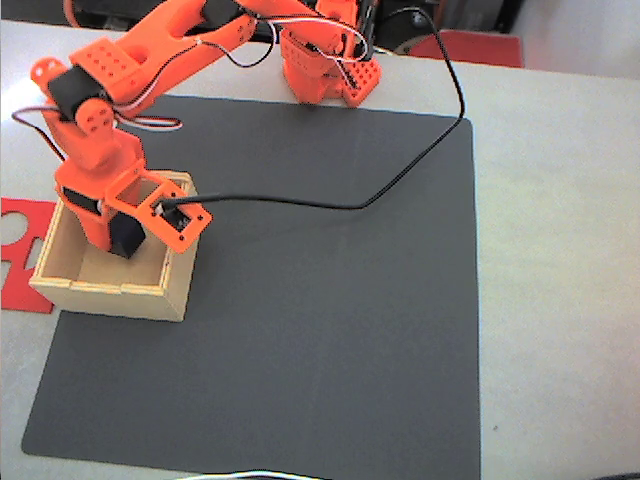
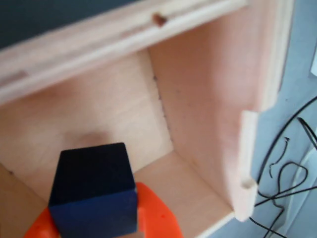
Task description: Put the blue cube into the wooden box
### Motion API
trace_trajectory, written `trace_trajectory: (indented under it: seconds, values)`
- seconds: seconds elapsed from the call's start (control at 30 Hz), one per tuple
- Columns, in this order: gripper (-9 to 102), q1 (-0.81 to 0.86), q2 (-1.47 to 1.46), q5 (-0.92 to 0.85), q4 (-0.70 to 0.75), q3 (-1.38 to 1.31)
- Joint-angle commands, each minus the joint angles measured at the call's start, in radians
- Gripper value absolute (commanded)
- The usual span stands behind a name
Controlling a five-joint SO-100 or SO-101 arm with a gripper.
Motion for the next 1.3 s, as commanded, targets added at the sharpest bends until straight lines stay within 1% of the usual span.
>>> trace_trajectory:
  seconds: [0.0, 0.3, 0.43, 0.57, 0.93, 1.0, 1.17, 1.27]
  values:
    - [14, -0.002, 0.091, -0.014, 0.012, -0.048]
    - [15, 0.0, 0.101, -0.025, 0.029, -0.048]
    - [15, 0.0, 0.061, -0.025, 0.006, -0.048]
    - [12, 0.0, 0.011, -0.017, -0.028, -0.048]
    - [12, -0.002, -0.115, -0.017, -0.097, -0.048]
    - [14, -0.003, -0.129, -0.018, -0.1, -0.049]
    - [20, -0.003, -0.127, -0.021, -0.074, -0.078]
    - [22, -0.005, -0.138, -0.021, 0.012, -0.196]
